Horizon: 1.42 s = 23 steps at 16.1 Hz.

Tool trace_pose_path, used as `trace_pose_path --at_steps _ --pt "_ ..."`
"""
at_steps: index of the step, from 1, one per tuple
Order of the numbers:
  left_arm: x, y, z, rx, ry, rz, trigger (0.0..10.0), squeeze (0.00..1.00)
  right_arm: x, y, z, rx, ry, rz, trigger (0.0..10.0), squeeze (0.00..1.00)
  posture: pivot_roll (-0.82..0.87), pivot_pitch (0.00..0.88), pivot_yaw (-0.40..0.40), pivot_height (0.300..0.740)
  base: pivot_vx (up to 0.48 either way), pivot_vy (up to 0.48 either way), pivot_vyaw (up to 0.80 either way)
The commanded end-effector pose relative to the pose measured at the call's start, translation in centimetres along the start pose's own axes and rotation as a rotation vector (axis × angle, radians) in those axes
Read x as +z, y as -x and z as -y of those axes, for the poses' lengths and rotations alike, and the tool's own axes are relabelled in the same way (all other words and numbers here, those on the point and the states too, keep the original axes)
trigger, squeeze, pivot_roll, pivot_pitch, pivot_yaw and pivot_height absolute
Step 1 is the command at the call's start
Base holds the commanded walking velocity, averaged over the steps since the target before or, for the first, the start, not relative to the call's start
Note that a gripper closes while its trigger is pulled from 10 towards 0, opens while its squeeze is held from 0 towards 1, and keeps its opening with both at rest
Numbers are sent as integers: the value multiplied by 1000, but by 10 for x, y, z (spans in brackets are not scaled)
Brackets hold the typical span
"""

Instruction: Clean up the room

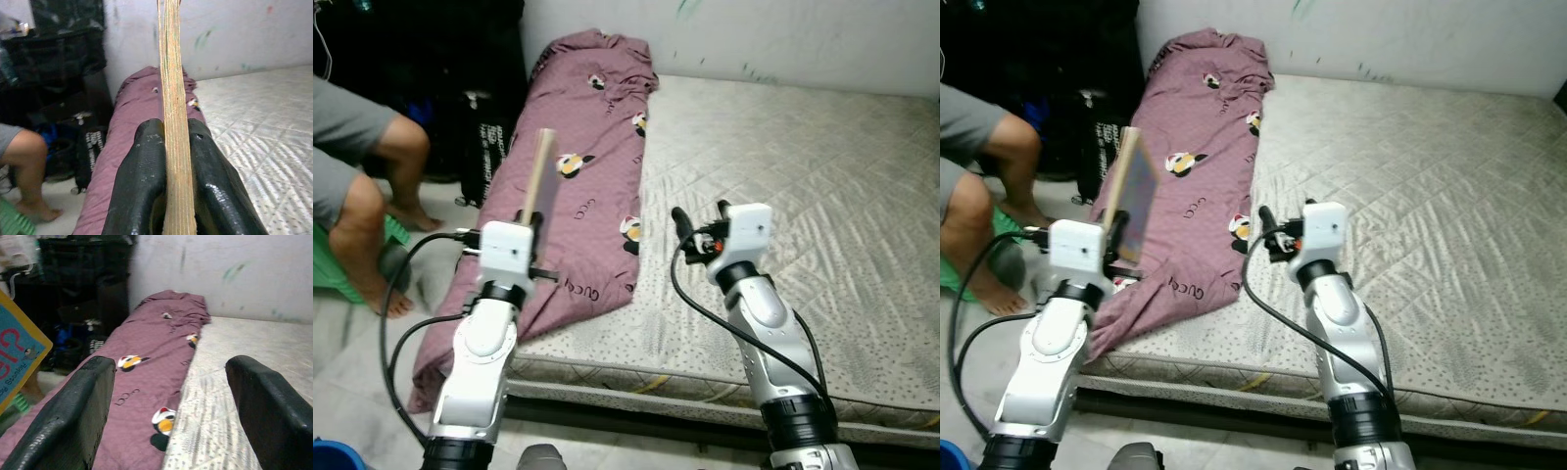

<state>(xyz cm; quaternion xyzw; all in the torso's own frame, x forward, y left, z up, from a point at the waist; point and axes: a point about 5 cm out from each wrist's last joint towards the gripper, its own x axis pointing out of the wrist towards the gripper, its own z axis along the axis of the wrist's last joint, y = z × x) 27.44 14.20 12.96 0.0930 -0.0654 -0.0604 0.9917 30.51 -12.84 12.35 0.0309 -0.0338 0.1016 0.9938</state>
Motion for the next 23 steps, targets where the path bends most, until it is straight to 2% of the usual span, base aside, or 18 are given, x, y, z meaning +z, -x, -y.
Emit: trace_pose_path --at_steps 1,7,12,23 --pt "8 -4 3 -30 -5 39 10000 0 5 2 6 -31 9 26 10000 0 -27 0 30 740 0 0 0" --pt "9 2 3 -35 -1 35 10000 0 3 3 4 -16 34 13 10000 0 -3 17 8 740 0 -213 176" --pt "8 5 2 -24 7 32 10000 0 4 1 3 0 45 5 10000 0 -2 20 -9 740 0 -436 494" --pt "9 1 4 -15 17 38 10000 0 5 -1 3 14 63 -1 10000 0 -9 8 -22 740 0 -480 0"
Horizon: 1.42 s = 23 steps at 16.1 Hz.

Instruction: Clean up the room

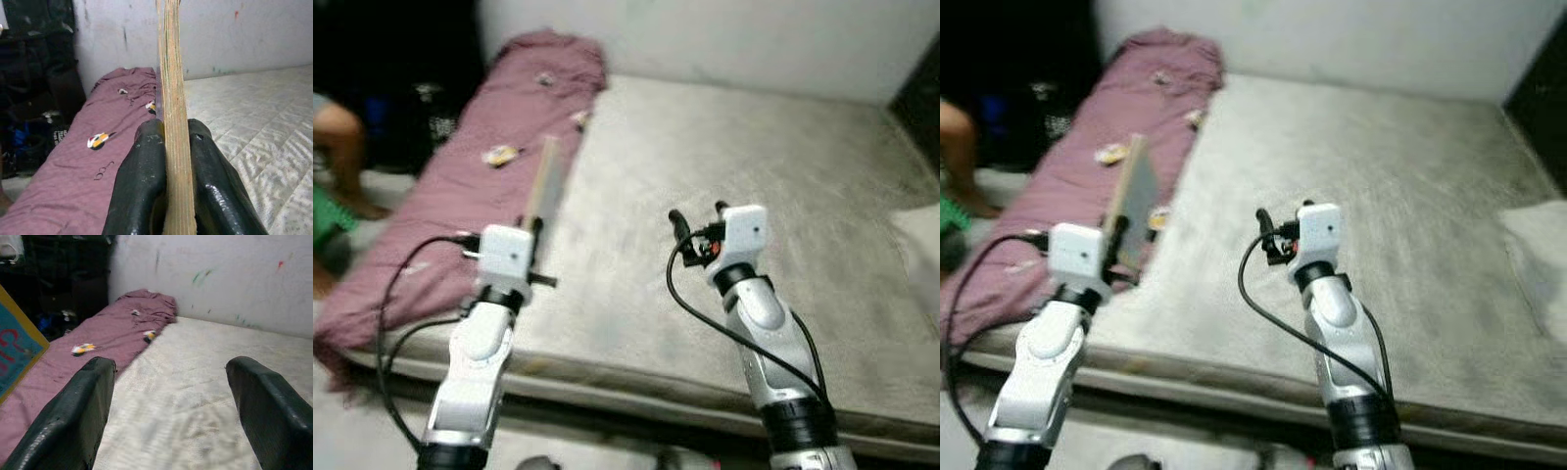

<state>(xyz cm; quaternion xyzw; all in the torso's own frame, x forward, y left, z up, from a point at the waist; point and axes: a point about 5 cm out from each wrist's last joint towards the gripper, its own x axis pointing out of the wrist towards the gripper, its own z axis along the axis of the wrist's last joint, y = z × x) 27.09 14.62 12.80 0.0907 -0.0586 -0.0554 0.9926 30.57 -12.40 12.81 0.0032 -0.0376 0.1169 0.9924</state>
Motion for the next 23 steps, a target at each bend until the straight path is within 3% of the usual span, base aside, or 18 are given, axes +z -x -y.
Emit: trace_pose_path --at_steps 1,6,11,15,23 --pt "11 -3 8 -23 13 53 10000 0 0 1 7 -18 9 -4 10000 0 -10 7 -23 740 0 -480 0" --pt "12 -4 8 -15 18 56 10000 0 -2 3 10 -23 18 -15 10000 0 -14 11 -23 740 0 -448 0" --pt "14 -5 9 -17 46 68 10000 0 -2 2 11 -29 16 -20 10000 0 -17 14 -25 740 0 0 0" --pt "16 -5 10 -25 64 77 10000 0 -2 1 14 -41 12 -28 10000 0 -19 12 -28 740 0 0 -664" --pt "17 -7 10 -17 63 85 10000 0 -1 -1 14 -38 18 -24 10000 0 -20 8 -29 740 0 -47 0"
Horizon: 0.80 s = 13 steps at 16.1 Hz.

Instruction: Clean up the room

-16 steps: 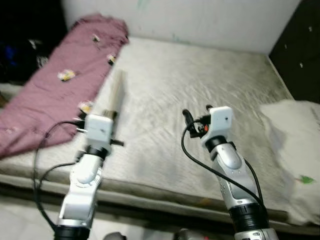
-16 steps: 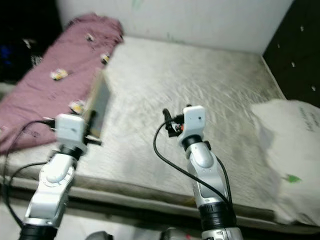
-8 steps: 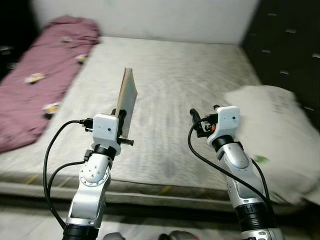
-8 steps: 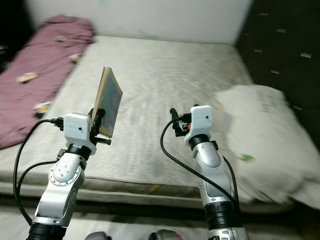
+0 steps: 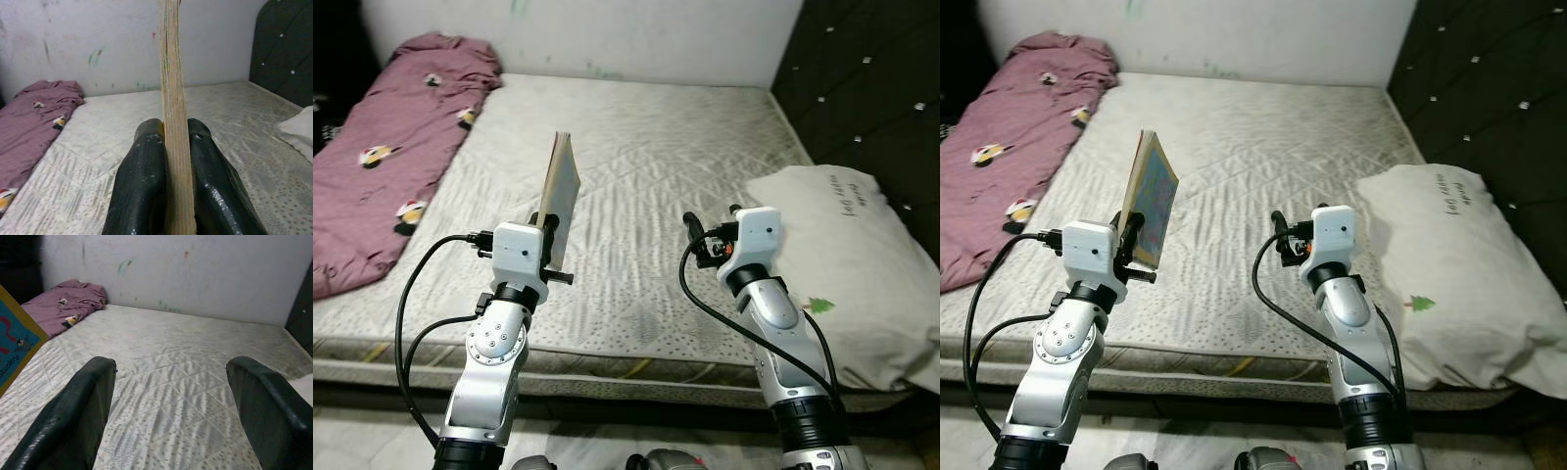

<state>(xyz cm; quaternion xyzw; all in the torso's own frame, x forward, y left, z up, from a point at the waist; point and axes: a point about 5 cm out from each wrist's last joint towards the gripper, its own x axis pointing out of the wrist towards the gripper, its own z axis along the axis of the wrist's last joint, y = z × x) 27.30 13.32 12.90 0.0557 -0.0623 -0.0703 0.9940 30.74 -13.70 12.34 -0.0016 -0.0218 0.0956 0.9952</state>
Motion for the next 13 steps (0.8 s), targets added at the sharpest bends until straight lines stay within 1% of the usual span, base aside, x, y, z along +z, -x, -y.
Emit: trace_pose_path --at_steps 1,10,11,13 --pt "15 -4 -1 5 -8 74 10000 0 4 -3 1 4 13 9 10000 0 -21 6 -28 740 0 -382 0" --pt "14 -3 0 8 0 73 10000 0 4 -2 2 10 22 7 10000 0 -25 9 -35 740 0 -469 0" --pt "14 -3 0 9 -1 73 10000 0 4 -2 2 9 23 6 10000 0 -25 10 -36 740 0 -356 0" --pt "14 -3 -1 34 -22 81 10000 0 3 -2 3 9 27 3 10000 0 -25 11 -38 740 0 0 0"
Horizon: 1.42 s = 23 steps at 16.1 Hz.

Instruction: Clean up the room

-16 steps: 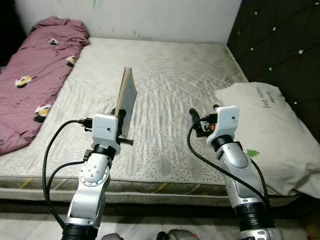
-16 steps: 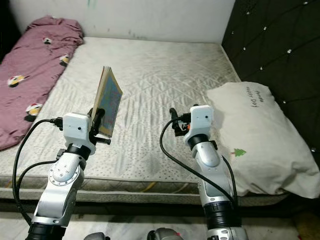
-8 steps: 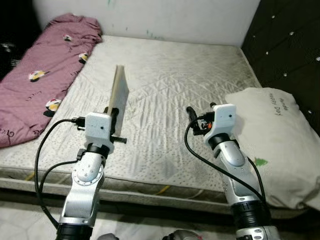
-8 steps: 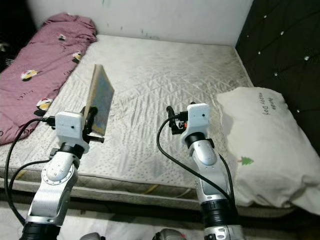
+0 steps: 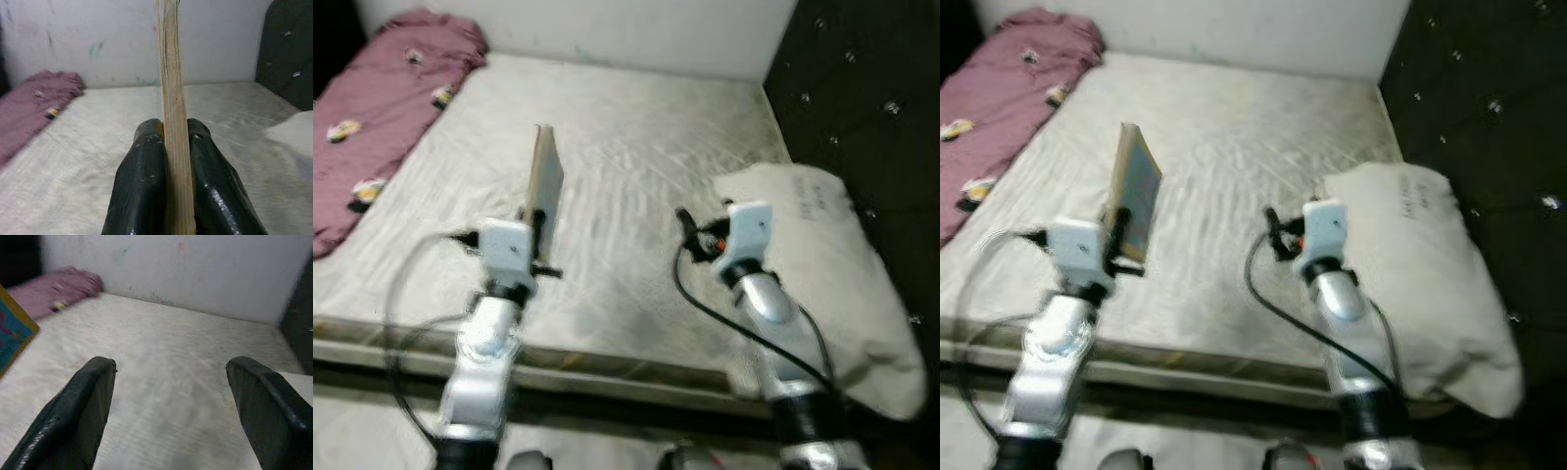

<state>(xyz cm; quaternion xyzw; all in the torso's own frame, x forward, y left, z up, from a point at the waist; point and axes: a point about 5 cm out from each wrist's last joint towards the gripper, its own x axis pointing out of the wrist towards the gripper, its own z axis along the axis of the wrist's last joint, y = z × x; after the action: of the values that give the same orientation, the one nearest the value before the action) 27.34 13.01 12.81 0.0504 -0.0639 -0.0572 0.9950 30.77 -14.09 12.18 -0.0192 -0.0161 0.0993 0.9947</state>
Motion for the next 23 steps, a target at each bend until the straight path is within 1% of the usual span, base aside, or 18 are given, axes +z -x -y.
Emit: trace_pose_path --at_steps 1,3,5,8,11,14,23 --pt "16 -4 -4 17 -30 85 10000 0 5 -3 -1 0 -6 18 10000 0 -20 13 -46 740 0 0 0" --pt "17 -5 -6 17 -27 84 10000 0 7 -4 -2 5 -2 20 10000 0 -8 24 -46 740 0 0 0" --pt "18 -3 -10 30 -21 97 10000 0 9 -5 -3 6 -4 18 10000 0 2 46 -36 740 0 0 -672" --pt "17 2 -10 5 -12 83 10000 0 5 -2 -7 9 -3 17 10000 0 7 45 -32 740 0 0 -648" --pt "17 3 -11 1 -10 82 10000 0 5 -2 -7 9 -5 16 10000 0 5 36 -32 740 0 0 0" --pt "16 4 -6 -20 6 79 10000 0 4 -3 -3 3 0 13 10000 0 3 28 -34 740 0 0 0" --pt "16 4 -2 -31 30 87 10000 0 3 -4 -3 11 6 12 10000 0 -4 8 -46 740 0 0 0"
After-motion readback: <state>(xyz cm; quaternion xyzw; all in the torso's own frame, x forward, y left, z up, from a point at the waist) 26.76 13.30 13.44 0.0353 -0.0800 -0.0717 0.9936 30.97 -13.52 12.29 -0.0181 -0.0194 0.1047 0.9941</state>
